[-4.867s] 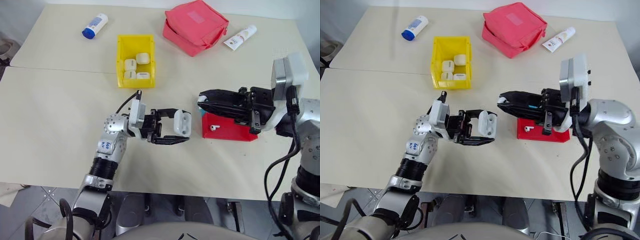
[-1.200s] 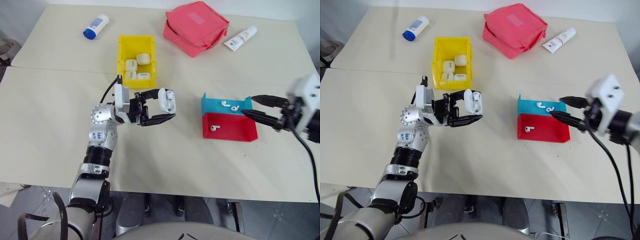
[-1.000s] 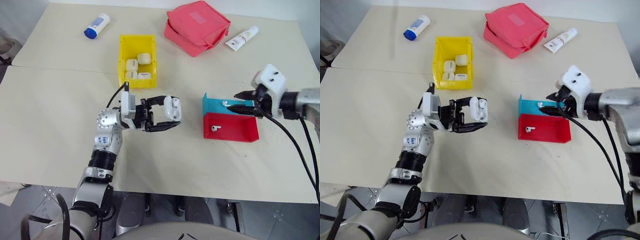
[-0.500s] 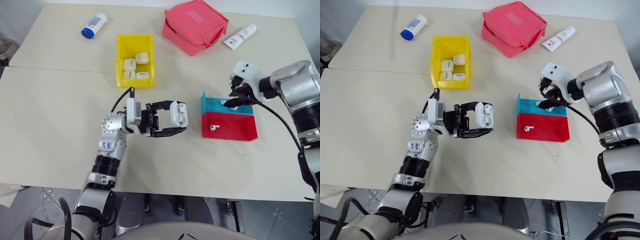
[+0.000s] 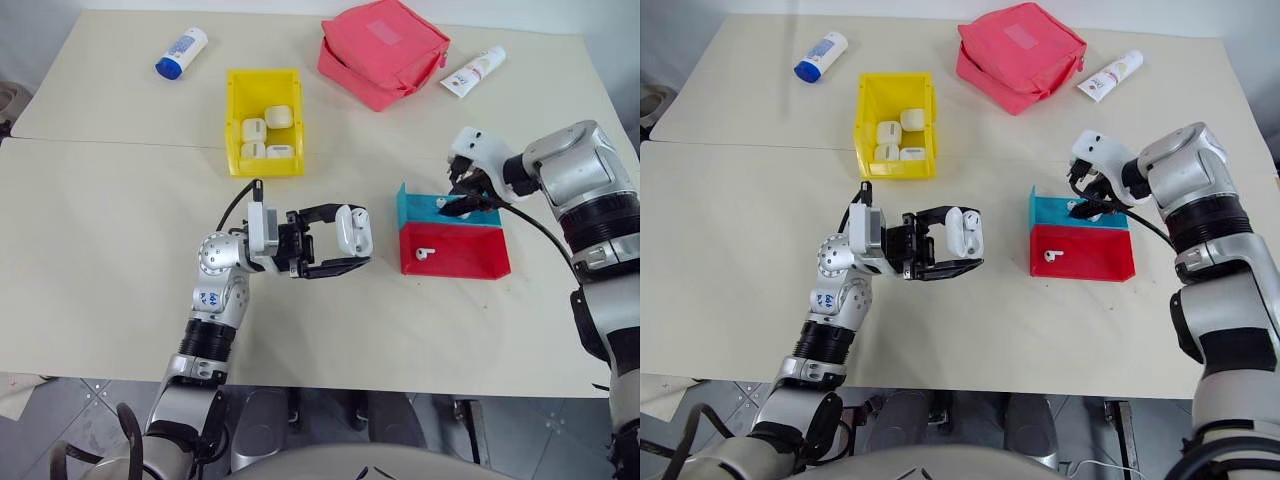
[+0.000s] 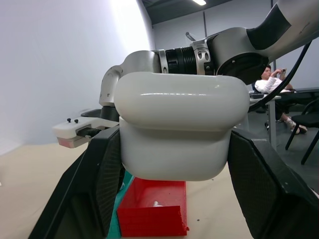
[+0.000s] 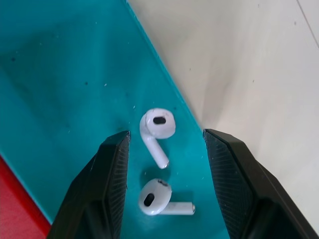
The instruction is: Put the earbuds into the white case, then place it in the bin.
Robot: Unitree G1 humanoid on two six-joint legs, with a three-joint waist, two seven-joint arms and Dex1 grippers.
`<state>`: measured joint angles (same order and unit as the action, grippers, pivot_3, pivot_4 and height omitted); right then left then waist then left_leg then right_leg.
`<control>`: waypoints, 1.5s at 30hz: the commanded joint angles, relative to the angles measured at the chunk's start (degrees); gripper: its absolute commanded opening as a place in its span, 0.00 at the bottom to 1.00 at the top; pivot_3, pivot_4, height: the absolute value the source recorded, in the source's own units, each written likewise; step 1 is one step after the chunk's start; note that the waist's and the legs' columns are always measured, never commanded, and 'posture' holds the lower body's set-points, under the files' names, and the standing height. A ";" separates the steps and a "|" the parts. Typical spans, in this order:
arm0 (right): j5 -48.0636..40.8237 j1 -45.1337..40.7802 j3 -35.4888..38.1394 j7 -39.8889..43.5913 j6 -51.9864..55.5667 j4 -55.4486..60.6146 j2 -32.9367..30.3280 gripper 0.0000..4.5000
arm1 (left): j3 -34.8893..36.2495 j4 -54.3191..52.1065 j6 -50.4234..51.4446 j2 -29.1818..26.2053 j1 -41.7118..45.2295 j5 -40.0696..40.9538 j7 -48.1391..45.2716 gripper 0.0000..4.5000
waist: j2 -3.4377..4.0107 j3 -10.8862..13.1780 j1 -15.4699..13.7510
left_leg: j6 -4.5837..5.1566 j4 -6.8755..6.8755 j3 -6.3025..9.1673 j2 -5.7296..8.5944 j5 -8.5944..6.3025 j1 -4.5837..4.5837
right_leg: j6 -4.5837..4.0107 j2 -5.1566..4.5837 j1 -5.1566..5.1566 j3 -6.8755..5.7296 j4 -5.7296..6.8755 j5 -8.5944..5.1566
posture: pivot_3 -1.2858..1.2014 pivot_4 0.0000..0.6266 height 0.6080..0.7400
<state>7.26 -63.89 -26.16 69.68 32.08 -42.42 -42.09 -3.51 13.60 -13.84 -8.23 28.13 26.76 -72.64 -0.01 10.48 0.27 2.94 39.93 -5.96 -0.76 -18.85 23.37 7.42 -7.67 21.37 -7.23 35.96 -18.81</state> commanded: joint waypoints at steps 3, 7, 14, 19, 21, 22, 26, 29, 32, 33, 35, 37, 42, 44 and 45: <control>1.18 -0.88 1.72 0.50 -1.36 -0.96 0.69 0.54 | -0.63 -2.39 -0.12 -0.50 -0.28 0.13 0.58 0.62 | 0.00 0.00 0.02 | 0.00 0.01 -0.01 0.00 0.00 0.00 | 0.00 0.00 0.00 0.00 0.00 0.00 | 0.52 0.24 1.00; 1.59 -0.57 2.09 0.94 -1.88 -0.79 1.07 0.54 | -0.68 -2.67 -0.18 -0.84 -0.44 0.19 0.79 0.62 | 0.01 0.00 0.02 | 0.00 0.00 -0.01 0.00 0.00 0.00 | 0.00 0.00 0.00 0.01 0.00 0.00 | 0.52 0.24 1.00; 2.65 -0.06 2.27 1.54 -2.26 -0.56 1.42 0.34 | -0.57 -2.86 -0.18 -1.33 -0.51 0.28 0.95 0.62 | 0.01 0.00 -0.01 | 0.00 0.00 -0.01 0.01 0.00 0.00 | 0.00 0.00 0.00 0.01 0.00 0.00 | 0.52 0.24 1.00; 3.33 0.24 2.44 1.53 -2.60 0.01 1.24 0.10 | -0.36 -2.36 -0.25 -1.69 -0.03 0.27 0.97 0.62 | 0.01 0.00 -0.05 | 0.00 0.00 0.00 0.01 0.00 0.00 | 0.00 -0.01 0.00 0.01 0.00 0.00 | 0.52 0.24 1.00; 3.15 0.06 2.87 1.68 -2.27 0.83 1.17 0.10 | -0.21 -1.93 -0.25 -1.80 0.37 0.31 0.97 0.62 | 0.01 0.00 -0.05 | 0.00 0.01 0.00 0.01 0.00 0.00 | 0.00 -0.01 0.00 0.00 0.00 0.00 | 0.52 0.24 1.00; 2.86 0.05 3.17 1.98 -2.01 1.65 1.06 0.10 | -0.16 -1.75 -0.25 -1.86 0.54 0.32 0.93 0.62 | 0.01 0.00 -0.04 | 0.00 0.00 0.00 0.01 0.00 0.00 | 0.00 -0.01 0.00 0.00 0.00 0.00 | 0.52 0.24 1.00; 0.27 0.36 6.25 2.40 -0.05 6.95 0.51 0.10 | 0.03 -0.80 -0.29 -1.98 1.23 0.36 0.72 0.62 | 0.03 0.01 -0.01 | 0.00 0.00 -0.01 0.01 0.00 0.01 | 0.00 0.00 0.02 0.01 0.00 0.00 | 0.52 0.24 1.00; -3.70 2.34 10.54 3.71 3.21 14.53 -0.59 0.10 | 0.15 -0.38 0.00 -1.98 1.57 0.61 0.52 0.62 | 0.03 0.01 -0.08 | 0.00 0.00 -0.01 0.01 0.00 0.01 | 0.00 -0.01 0.03 0.02 0.01 0.00 | 0.52 0.24 1.00; -11.68 7.41 17.49 6.05 8.80 27.24 -2.14 0.10 | 0.63 0.74 0.70 -2.00 2.10 1.34 0.02 0.62 | 0.02 0.01 -0.44 | 0.00 0.00 0.08 0.02 0.00 0.05 | 0.00 -0.01 0.02 -0.03 0.00 0.00 | 0.52 0.24 1.00; -15.74 10.19 21.30 6.31 11.38 32.74 -2.22 0.10 | 0.66 1.33 0.88 -2.17 2.31 1.43 -0.54 0.62 | 0.02 0.01 -0.49 | 0.00 0.01 0.11 0.03 0.00 0.06 | 0.00 -0.01 0.01 -0.04 0.00 0.00 | 0.52 0.24 1.00; -24.24 16.51 29.17 6.13 17.56 44.65 -2.01 0.10 | 0.91 2.78 1.22 -2.54 2.99 1.63 -1.75 0.62 | 0.02 0.01 -0.83 | 0.00 0.02 0.13 0.06 0.00 0.07 | 0.00 -0.02 0.01 -0.05 0.01 0.00 | 0.52 0.24 1.00; -29.72 21.09 33.52 4.20 23.41 53.17 -1.82 0.10 | 1.23 4.38 1.30 -2.76 4.03 1.74 -2.75 0.62 | 0.02 0.01 -1.01 | 0.00 0.02 0.17 0.06 0.00 0.09 | 0.00 -0.02 -0.01 -0.09 -0.01 0.00 | 0.52 0.24 1.00; -45.23 25.90 44.73 -6.76 39.26 68.67 6.77 0.10 | 2.12 10.02 0.90 -3.01 8.06 1.63 -5.51 0.62 | 0.02 0.01 -0.91 | 0.00 0.03 0.15 0.04 0.00 0.06 | 0.00 -0.01 -0.01 -0.05 -0.01 0.00 | 0.52 0.24 1.00; -49.62 25.95 47.94 -11.43 43.75 71.63 10.35 0.10 | 2.30 11.63 0.65 -2.91 9.34 1.50 -6.40 0.62 | 0.03 0.01 -0.79 | -0.02 0.03 0.15 0.02 0.00 0.06 | 0.00 0.01 0.00 -0.06 0.01 0.00 | 0.52 0.24 1.00; -51.57 26.48 49.18 -13.91 45.00 73.42 12.36 0.10 | 2.36 12.57 0.51 -2.82 10.25 1.44 -6.92 0.62 | 0.02 0.01 -0.78 | -0.02 0.02 0.16 0.03 0.00 0.05 | -0.01 0.00 0.00 -0.05 0.02 0.00 | 0.52 0.24 1.00</control>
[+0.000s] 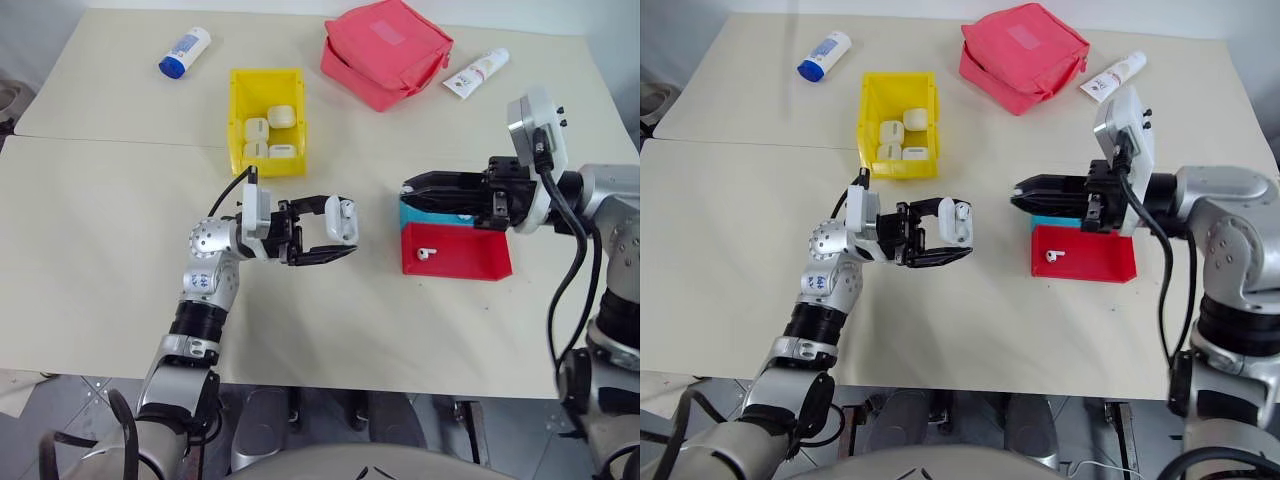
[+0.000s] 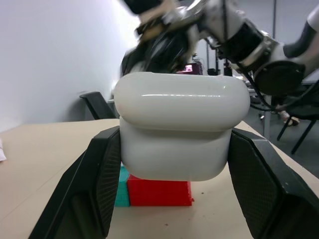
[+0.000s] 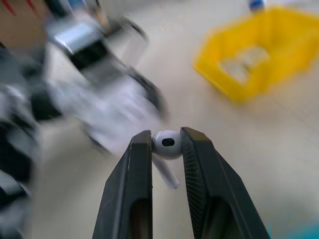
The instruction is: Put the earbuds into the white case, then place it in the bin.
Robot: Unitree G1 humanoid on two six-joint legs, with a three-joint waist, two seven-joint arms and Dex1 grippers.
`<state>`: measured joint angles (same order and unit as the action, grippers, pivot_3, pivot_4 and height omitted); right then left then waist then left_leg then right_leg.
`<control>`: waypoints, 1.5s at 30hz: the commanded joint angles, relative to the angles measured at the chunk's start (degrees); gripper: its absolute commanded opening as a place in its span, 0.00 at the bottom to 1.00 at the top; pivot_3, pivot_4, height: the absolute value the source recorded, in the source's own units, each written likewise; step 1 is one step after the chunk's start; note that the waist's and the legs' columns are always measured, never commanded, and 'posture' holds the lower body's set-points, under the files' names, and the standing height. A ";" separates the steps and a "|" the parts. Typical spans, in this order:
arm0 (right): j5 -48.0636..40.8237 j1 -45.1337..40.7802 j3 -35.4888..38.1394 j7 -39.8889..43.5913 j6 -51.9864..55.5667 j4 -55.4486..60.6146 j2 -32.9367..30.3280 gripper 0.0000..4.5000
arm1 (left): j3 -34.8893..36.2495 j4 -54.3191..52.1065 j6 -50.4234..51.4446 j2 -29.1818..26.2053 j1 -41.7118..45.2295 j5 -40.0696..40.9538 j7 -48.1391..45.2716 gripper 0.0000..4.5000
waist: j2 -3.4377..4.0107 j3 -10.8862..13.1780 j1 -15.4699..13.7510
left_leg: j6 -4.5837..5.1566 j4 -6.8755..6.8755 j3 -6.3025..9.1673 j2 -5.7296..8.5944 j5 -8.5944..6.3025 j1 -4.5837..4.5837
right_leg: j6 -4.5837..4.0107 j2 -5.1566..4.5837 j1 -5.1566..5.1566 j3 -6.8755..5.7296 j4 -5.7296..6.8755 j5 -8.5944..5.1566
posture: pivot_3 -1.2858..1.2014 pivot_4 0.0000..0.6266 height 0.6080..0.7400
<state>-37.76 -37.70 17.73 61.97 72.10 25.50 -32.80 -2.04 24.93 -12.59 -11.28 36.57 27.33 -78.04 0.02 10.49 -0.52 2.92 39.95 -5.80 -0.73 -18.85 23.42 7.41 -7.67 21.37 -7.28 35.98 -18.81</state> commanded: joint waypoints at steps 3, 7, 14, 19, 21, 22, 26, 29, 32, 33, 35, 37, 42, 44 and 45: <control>-11.19 2.43 7.06 -12.95 6.93 9.46 8.55 0.10 | 0.96 3.36 -0.91 0.57 4.05 0.83 -3.08 0.62 | 0.00 0.00 0.06 | 0.00 0.00 0.01 0.04 0.00 0.00 | 0.00 -0.01 0.00 0.01 0.02 0.00 | 0.52 0.24 1.00; -16.37 5.53 6.80 -20.06 6.57 12.41 13.64 0.10 | 0.88 3.75 -0.34 1.51 5.66 1.01 -4.49 0.62 | 0.00 0.00 -0.18 | 0.01 -0.01 0.01 0.10 0.00 0.02 | 0.00 0.00 0.01 0.02 0.02 0.00 | 0.52 0.24 1.00; -19.33 10.61 2.34 -26.48 -0.91 13.61 15.78 0.10 | 0.77 0.12 2.40 2.64 5.72 1.89 -4.66 0.62 | -0.01 0.00 -0.03 | 0.02 -0.03 -0.06 0.10 0.00 0.01 | 0.00 0.03 0.04 0.10 0.02 0.00 | 0.52 0.24 1.00; -18.34 13.66 -1.87 -26.88 -7.30 12.63 14.39 0.10 | 0.45 -5.31 5.73 2.78 3.97 2.79 -3.79 0.62 | -0.01 -0.01 0.46 | 0.01 -0.08 -0.08 0.08 0.00 -0.01 | 0.00 0.05 0.05 0.12 0.01 0.00 | 0.52 0.24 1.00; -17.96 14.71 -3.10 -26.60 -9.53 12.32 13.61 0.10 | 0.71 -7.00 7.17 2.98 3.39 3.51 -3.03 0.62 | -0.01 -0.01 0.54 | 0.02 -0.08 -0.08 0.08 0.00 -0.02 | 0.00 0.05 0.05 0.13 0.01 0.00 | 0.52 0.24 1.00; -17.92 15.13 -3.60 -26.58 -10.48 12.19 13.25 0.10 | 0.79 -7.63 7.71 3.04 3.15 3.78 -2.74 0.62 | -0.01 0.00 0.53 | 0.02 -0.08 -0.08 0.07 0.00 -0.02 | 0.00 0.05 0.05 0.13 0.01 0.00 | 0.52 0.24 1.00; -17.97 17.75 -4.92 -25.76 -13.45 11.73 10.75 0.10 | 1.23 -10.25 9.52 2.86 2.17 4.49 -1.41 0.62 | -0.01 0.00 0.49 | 0.02 -0.08 -0.07 0.06 0.00 -0.02 | 0.00 0.05 0.04 0.13 0.00 0.00 | 0.52 0.24 1.00; -17.62 20.08 -5.66 -24.64 -16.32 11.73 8.58 0.10 | 2.12 -11.36 10.71 2.78 2.14 5.04 -0.10 0.62 | -0.02 0.00 0.35 | 0.02 -0.08 -0.06 0.07 0.00 -0.02 | 0.00 0.05 0.03 0.12 -0.01 0.00 | 0.52 0.24 1.00; -15.14 22.25 -7.56 -22.64 -19.97 11.44 5.32 0.10 | 2.97 -11.57 11.21 2.12 2.31 5.22 0.04 0.62 | -0.01 0.00 0.44 | 0.02 -0.08 -0.07 0.07 0.01 -0.03 | 0.00 0.05 0.02 0.13 -0.02 0.00 | 0.52 0.24 1.00; -14.28 22.69 -8.45 -21.83 -21.10 11.27 4.06 0.10 | 3.13 -11.51 11.19 1.91 2.31 5.18 -0.06 0.62 | -0.02 0.00 0.46 | 0.02 -0.09 -0.08 0.06 0.00 -0.03 | 0.00 0.06 0.02 0.12 -0.02 0.00 | 0.52 0.24 1.00; -13.79 23.24 -9.73 -21.15 -22.44 10.92 2.26 0.10 | 3.24 -11.56 11.13 1.69 2.13 5.11 -0.26 0.62 | -0.02 0.00 0.46 | 0.02 -0.09 -0.08 0.05 0.01 -0.04 | 0.01 0.06 0.02 0.13 -0.02 0.00 | 0.52 0.24 1.00; -13.36 23.35 -10.89 -20.83 -23.60 10.29 1.07 0.10 | 3.25 -11.61 10.93 1.55 2.00 5.08 -0.28 0.62 | -0.02 0.00 0.45 | 0.02 -0.09 -0.09 0.05 0.01 -0.05 | 0.00 0.06 0.02 0.13 -0.02 0.00 | 0.52 0.24 1.00; -12.35 23.49 -13.24 -20.26 -25.82 9.42 -1.24 0.10 | 3.12 -11.71 9.99 1.30 1.46 4.71 -0.35 0.62 | -0.02 0.00 0.37 | 0.02 -0.09 -0.08 0.05 0.00 -0.05 | 0.01 0.04 0.01 0.13 -0.03 0.00 | 0.52 0.24 1.00; -12.18 23.19 -14.05 -20.12 -26.33 9.21 -1.85 0.10 | 2.85 -11.69 9.60 1.19 1.18 4.42 -0.64 0.62 | -0.02 0.00 0.37 | 0.02 -0.09 -0.08 0.05 0.00 -0.05 | 0.00 0.04 0.01 0.13 -0.03 0.00 | 0.52 0.24 1.00; -12.12 23.01 -14.39 -20.02 -26.53 9.17 -2.22 0.10 | 2.69 -11.76 9.45 1.17 1.03 4.28 -0.72 0.62 | -0.02 0.00 0.37 | 0.02 -0.09 -0.08 0.05 0.01 -0.05 | 0.00 0.04 0.01 0.12 -0.03 0.00 | 0.52 0.24 1.00</control>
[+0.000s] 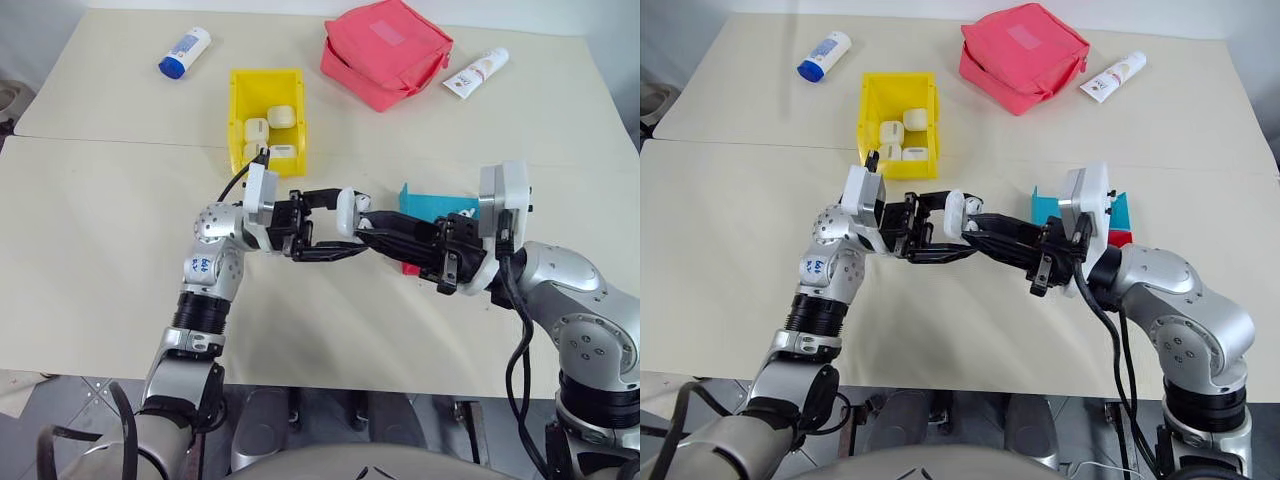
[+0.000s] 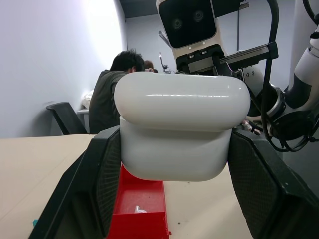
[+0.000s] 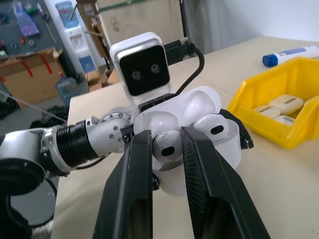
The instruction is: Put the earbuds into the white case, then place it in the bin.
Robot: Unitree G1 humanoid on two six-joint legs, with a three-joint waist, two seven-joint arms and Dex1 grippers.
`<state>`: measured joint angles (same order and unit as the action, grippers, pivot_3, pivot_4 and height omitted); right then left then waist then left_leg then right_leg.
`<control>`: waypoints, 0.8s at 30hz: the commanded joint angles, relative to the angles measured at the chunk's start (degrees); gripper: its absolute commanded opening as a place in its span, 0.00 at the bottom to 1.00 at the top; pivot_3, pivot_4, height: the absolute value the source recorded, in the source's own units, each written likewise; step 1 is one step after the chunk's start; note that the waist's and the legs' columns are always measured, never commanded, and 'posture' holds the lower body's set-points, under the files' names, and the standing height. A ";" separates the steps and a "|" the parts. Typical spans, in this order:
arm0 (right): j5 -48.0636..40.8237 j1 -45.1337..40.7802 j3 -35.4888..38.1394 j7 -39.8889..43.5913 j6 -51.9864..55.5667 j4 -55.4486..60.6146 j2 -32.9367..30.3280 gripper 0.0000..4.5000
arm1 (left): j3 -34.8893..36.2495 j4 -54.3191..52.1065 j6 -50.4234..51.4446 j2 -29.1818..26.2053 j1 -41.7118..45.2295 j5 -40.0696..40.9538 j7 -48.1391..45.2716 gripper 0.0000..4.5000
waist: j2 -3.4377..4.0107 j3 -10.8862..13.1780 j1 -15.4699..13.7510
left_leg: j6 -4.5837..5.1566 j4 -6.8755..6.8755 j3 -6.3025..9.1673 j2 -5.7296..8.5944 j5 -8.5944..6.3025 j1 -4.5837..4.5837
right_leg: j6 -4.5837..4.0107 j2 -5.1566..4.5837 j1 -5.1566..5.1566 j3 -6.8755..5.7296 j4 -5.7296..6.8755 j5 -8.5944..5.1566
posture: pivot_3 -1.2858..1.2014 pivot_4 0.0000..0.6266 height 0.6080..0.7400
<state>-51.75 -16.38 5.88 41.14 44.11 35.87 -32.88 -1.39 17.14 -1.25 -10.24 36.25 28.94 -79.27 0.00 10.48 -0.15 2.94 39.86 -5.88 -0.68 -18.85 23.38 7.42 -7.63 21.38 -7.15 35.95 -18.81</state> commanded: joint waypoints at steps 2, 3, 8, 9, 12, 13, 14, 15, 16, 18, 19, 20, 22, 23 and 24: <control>1.99 1.08 -3.17 0.87 1.19 -1.28 -2.82 0.10 | 1.65 -3.94 -2.29 -0.01 1.14 2.21 0.31 0.62 | 0.00 0.00 0.01 | 0.00 0.00 0.00 0.00 0.00 0.00 | 0.00 0.00 0.00 0.00 0.00 0.00 | 0.52 0.24 1.00; 2.05 0.75 -3.45 1.00 1.15 -1.28 -3.20 0.10 | 1.23 -3.73 -2.77 -0.22 0.99 1.70 -0.21 0.62 | 0.00 0.00 0.00 | 0.00 0.00 0.00 0.00 0.00 0.00 | 0.00 0.00 0.00 0.00 -0.01 0.00 | 0.52 0.24 1.00; 2.12 -1.11 -4.56 1.57 1.08 -0.96 -4.79 0.10 | 0.14 -3.10 -3.90 -0.54 0.61 0.69 -1.33 0.62 | 0.00 0.00 0.00 | 0.00 0.00 0.00 -0.01 0.00 0.00 | 0.00 0.00 0.00 0.00 -0.01 0.00 | 0.52 0.24 1.00; 2.15 -1.41 -4.69 1.69 0.99 -0.89 -5.02 0.10 | 0.09 -3.03 -3.94 -0.51 0.64 0.69 -1.30 0.62 | 0.00 0.00 -0.02 | 0.00 0.00 0.00 -0.01 0.00 0.00 | 0.00 0.00 0.00 -0.01 -0.01 0.00 | 0.52 0.24 1.00; 2.22 -2.31 -4.97 1.82 0.78 -0.78 -5.60 0.27 | -0.02 -2.43 -4.21 -0.42 0.88 0.47 -1.28 0.62 | 0.00 0.00 -0.06 | 0.00 0.01 0.01 0.00 0.00 0.00 | 0.00 -0.02 -0.01 -0.01 -0.01 0.00 | 0.52 0.24 1.00; 2.28 -2.58 -5.03 1.76 0.68 -0.74 -5.74 0.34 | -0.06 -2.21 -4.34 -0.40 0.95 0.34 -1.28 0.62 | 0.00 0.00 -0.06 | 0.00 0.01 0.02 0.00 0.00 0.00 | 0.00 -0.02 -0.01 -0.02 -0.01 0.00 | 0.52 0.24 1.00; 2.29 -2.80 -5.00 1.67 0.60 -0.68 -5.81 0.41 | -0.08 -2.05 -4.42 -0.41 1.00 0.28 -1.28 0.62 | 0.00 0.00 -0.05 | 0.00 0.01 0.02 0.00 0.00 0.00 | 0.00 -0.02 -0.01 -0.02 -0.01 0.00 | 0.52 0.24 1.00; 2.16 -2.93 -4.90 1.65 0.60 -0.60 -5.84 0.48 | -0.11 -1.95 -4.44 -0.42 1.05 0.24 -1.22 0.62 | 0.00 0.00 -0.02 | 0.00 0.01 0.02 -0.01 0.00 0.00 | 0.00 -0.02 -0.02 -0.02 -0.01 0.00 | 0.52 0.24 1.00; 1.83 -3.05 -4.67 1.71 0.46 -0.41 -5.72 0.48 | -0.14 -1.83 -4.47 -0.44 1.09 0.21 -1.13 0.62 | 0.00 0.00 -0.03 | 0.00 0.01 0.02 -0.01 0.00 0.00 | 0.00 -0.02 -0.02 -0.02 -0.01 0.00 | 0.52 0.24 1.00; 1.18 -3.26 -4.19 1.45 0.45 -0.05 -5.48 0.48 | -0.07 -1.47 -4.53 -0.49 1.18 0.20 -0.92 0.62 | 0.00 0.00 -0.06 | 0.00 0.01 0.02 0.00 0.00 0.00 | 0.00 -0.02 -0.02 -0.03 -0.01 0.00 | 0.52 0.24 1.00; 0.90 -3.34 -4.00 1.50 0.41 0.24 -5.51 0.48 | 0.01 -1.24 -4.55 -0.54 1.20 0.17 -0.81 0.62 | 0.00 0.00 -0.06 | 0.00 0.01 0.02 0.00 0.00 0.00 | 0.00 -0.02 -0.02 -0.03 -0.01 0.00 | 0.52 0.24 1.00; 0.59 -3.40 -3.76 1.52 0.42 0.52 -5.60 0.48 | 0.04 -1.11 -4.56 -0.60 1.17 0.13 -0.74 0.62 | 0.00 0.00 -0.06 | 0.00 0.01 0.02 0.00 0.00 0.00 | 0.00 -0.02 -0.02 -0.03 -0.01 0.00 | 0.52 0.24 1.00; 0.03 -3.82 -3.22 1.56 0.49 0.92 -5.87 0.48 | 0.14 -0.65 -4.56 -0.86 1.00 0.00 -0.77 0.62 | 0.00 0.00 -0.05 | 0.00 0.01 0.03 0.00 0.00 0.00 | 0.00 -0.02 -0.02 -0.03 -0.01 0.00 | 0.52 0.24 1.00; -0.13 -4.19 -2.98 1.48 0.51 0.93 -5.96 0.48 | 0.16 -0.27 -4.64 -1.05 0.91 -0.12 -0.91 0.62 | 0.00 0.00 -0.04 | 0.00 0.01 0.02 0.00 0.00 0.00 | 0.00 -0.02 -0.02 -0.03 -0.01 0.00 | 0.52 0.24 1.00; -0.20 -4.57 -2.79 1.42 0.52 0.87 -6.07 0.48 | 0.13 0.16 -4.84 -1.22 0.84 -0.26 -1.13 0.62 | 0.00 0.00 -0.03 | 0.00 0.01 0.02 0.00 0.00 0.00 | 0.00 -0.02 -0.02 -0.03 -0.01 0.00 | 0.52 0.24 1.00</control>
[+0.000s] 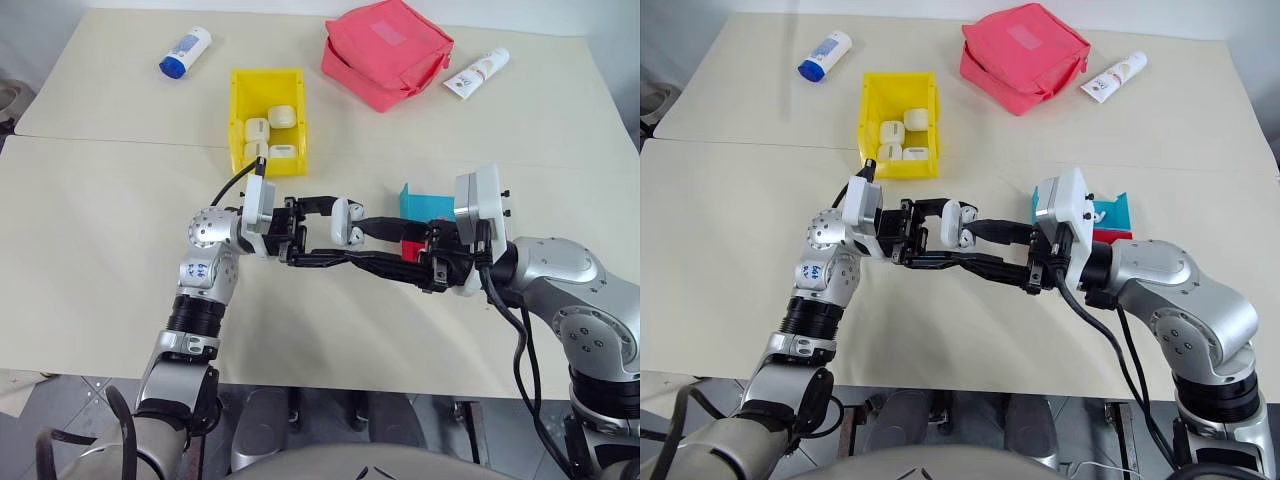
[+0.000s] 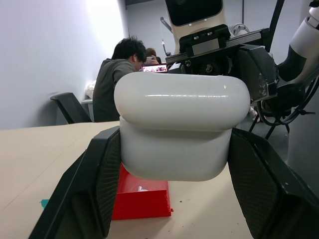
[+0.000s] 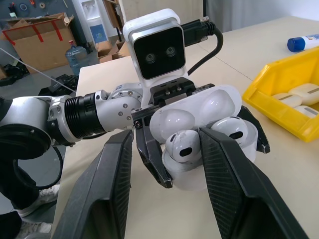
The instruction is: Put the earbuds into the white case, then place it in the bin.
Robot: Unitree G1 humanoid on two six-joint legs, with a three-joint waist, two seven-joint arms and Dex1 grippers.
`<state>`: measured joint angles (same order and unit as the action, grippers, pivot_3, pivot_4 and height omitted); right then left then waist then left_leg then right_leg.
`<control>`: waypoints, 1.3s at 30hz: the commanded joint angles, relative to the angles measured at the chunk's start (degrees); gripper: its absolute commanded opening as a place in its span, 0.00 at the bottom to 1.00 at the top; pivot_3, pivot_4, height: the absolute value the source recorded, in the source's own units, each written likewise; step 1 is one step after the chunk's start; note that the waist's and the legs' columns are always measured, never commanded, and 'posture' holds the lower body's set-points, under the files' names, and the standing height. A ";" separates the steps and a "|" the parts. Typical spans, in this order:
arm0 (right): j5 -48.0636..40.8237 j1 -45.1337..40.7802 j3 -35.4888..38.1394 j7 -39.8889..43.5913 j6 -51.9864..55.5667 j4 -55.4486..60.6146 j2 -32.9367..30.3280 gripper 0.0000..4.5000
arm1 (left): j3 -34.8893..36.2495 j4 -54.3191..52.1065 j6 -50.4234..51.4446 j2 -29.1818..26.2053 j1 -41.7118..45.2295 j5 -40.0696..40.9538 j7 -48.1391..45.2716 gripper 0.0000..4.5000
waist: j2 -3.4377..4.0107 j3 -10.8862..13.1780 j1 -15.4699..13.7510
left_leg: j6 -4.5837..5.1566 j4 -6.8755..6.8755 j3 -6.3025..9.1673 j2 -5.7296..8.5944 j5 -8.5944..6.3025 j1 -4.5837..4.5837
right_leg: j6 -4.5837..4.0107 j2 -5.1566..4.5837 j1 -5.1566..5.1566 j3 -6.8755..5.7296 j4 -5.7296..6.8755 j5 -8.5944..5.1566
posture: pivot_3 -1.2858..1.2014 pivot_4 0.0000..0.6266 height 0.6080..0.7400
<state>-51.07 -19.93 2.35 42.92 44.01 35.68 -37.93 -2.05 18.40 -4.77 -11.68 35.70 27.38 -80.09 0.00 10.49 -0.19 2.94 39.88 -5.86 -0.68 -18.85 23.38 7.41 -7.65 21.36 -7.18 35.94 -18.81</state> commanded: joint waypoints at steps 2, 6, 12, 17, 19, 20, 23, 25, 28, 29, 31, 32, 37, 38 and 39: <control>-0.92 -1.88 1.02 -0.40 0.65 0.99 -1.26 0.48 | 0.65 -0.47 -1.62 -0.09 1.25 1.02 -0.64 0.62 | 0.00 0.00 0.05 | 0.00 0.00 0.00 0.00 0.00 0.00 | 0.00 0.00 0.00 0.00 0.00 0.00 | 0.52 0.24 1.00; -1.28 -4.01 1.68 -0.48 1.04 0.91 -1.69 0.48 | 0.35 0.60 -2.12 -0.38 1.07 0.56 -0.98 0.62 | 0.00 0.00 0.04 | 0.00 0.00 0.00 0.00 0.00 0.00 | 0.00 0.00 0.00 0.00 0.00 0.00 | 0.52 0.24 1.00; -2.38 -6.66 2.32 -0.68 1.68 0.97 -2.55 0.48 | 0.27 1.66 -2.39 -0.43 1.22 0.32 -1.00 0.62 | 0.00 0.00 0.03 | 0.00 0.01 0.01 0.00 0.00 0.00 | 0.00 0.00 0.00 -0.01 0.00 0.00 | 0.52 0.24 1.00; -2.28 -9.68 3.63 -2.20 3.82 0.95 -5.78 0.48 | -0.91 2.72 -2.67 -2.24 1.54 -3.22 0.61 0.62 | 0.00 0.00 0.06 | 0.00 0.01 0.01 0.00 0.00 0.00 | 0.00 0.00 0.00 -0.02 0.00 0.00 | 0.52 0.24 1.00; -1.93 -12.52 2.85 -4.08 5.31 0.65 -6.58 0.48 | -1.73 2.74 -3.10 -3.11 2.37 -5.45 1.84 0.62 | 0.00 0.00 0.05 | 0.00 0.02 0.02 -0.01 0.00 0.00 | 0.00 0.00 0.00 -0.03 0.00 0.00 | 0.52 0.24 1.00; -2.05 -14.47 2.52 -5.85 6.33 0.58 -6.42 0.40 | -2.15 2.58 -3.35 -3.47 2.99 -6.53 2.61 0.62 | 0.00 0.00 0.11 | 0.00 0.02 0.03 -0.01 0.00 0.00 | 0.00 -0.01 0.00 -0.04 0.01 0.00 | 0.52 0.24 1.00; -2.75 -19.83 0.13 -9.31 10.94 0.35 -6.01 0.23 | -3.74 2.96 -4.98 -4.55 5.11 -10.20 4.16 0.62 | 0.00 0.00 0.11 | 0.00 0.03 0.00 -0.02 0.00 0.01 | 0.00 -0.01 0.02 -0.03 0.02 0.00 | 0.52 0.24 1.00; -2.36 -22.97 -3.24 -11.31 15.58 0.44 -6.24 0.07 | -5.22 3.62 -5.87 -5.43 6.82 -13.65 6.12 0.62 | 0.00 0.00 0.13 | 0.00 0.01 0.02 -0.02 0.00 0.01 | 0.00 -0.02 0.02 -0.04 0.02 0.00 | 0.52 0.24 1.00; 1.50 -25.52 -9.28 -10.57 17.35 0.88 -6.89 0.01 | -6.18 4.11 -6.63 -5.80 8.47 -15.52 7.56 0.62 | 0.00 0.00 0.11 | 0.00 0.01 0.01 -0.01 0.00 0.03 | 0.00 -0.03 0.04 -0.05 0.02 0.00 | 0.52 0.24 1.00; 3.20 -26.01 -11.27 -10.03 16.93 0.66 -6.90 0.01 | -6.47 4.02 -6.55 -5.95 8.80 -15.75 7.63 0.62 | 0.00 0.00 0.12 | 0.00 0.01 0.02 -0.01 0.00 0.03 | 0.00 -0.03 0.04 -0.05 0.02 0.00 | 0.52 0.24 1.00; 6.06 -27.04 -14.10 -9.60 16.51 -0.57 -6.46 0.01 | -7.00 3.72 -6.81 -6.32 9.20 -16.29 7.53 0.62 | 0.00 0.00 0.15 | 0.00 0.02 0.01 0.00 0.00 0.08 | 0.00 -0.03 0.07 -0.05 0.02 0.00 | 0.52 0.24 1.00; 7.37 -27.39 -15.07 -9.21 16.02 -1.16 -6.29 0.01 | -7.12 3.49 -6.73 -6.48 9.27 -16.31 7.50 0.62 | 0.00 0.00 0.20 | 0.00 0.02 -0.01 0.00 0.00 0.08 | 0.00 -0.03 0.08 -0.03 0.02 0.00 | 0.52 0.24 1.00; 12.39 -27.74 -17.26 -6.38 13.88 -2.70 -7.11 0.01 | -7.08 2.23 -6.26 -7.36 9.01 -15.51 7.23 0.62 | 0.00 0.00 0.19 | 0.00 0.02 -0.02 0.00 0.00 0.08 | 0.00 -0.02 0.10 -0.04 0.03 0.00 | 0.52 0.24 1.00; 13.22 -27.53 -17.28 -5.68 13.70 -2.78 -7.83 0.01 | -6.87 1.86 -6.03 -7.65 8.82 -15.16 7.16 0.62 | 0.00 0.00 0.18 | 0.00 0.02 -0.02 0.00 0.00 0.08 | 0.00 -0.02 0.10 -0.04 0.03 0.00 | 0.52 0.24 1.00; 13.97 -27.26 -17.16 -4.94 13.59 -2.79 -8.67 0.01 | -6.63 1.49 -5.73 -7.99 8.61 -14.81 7.10 0.62 | 0.00 0.00 0.17 | 0.00 0.02 -0.02 0.00 0.00 0.09 | 0.00 -0.02 0.11 -0.04 0.02 0.00 | 0.52 0.24 1.00</control>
<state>-38.94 -46.71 -15.73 36.66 58.61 32.35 -44.86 -9.51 22.97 -10.47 -19.09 44.16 11.05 -72.89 0.00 10.49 -0.03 2.95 39.90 -5.88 -0.68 -18.85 23.47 7.42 -7.67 21.46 -7.22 35.97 -18.81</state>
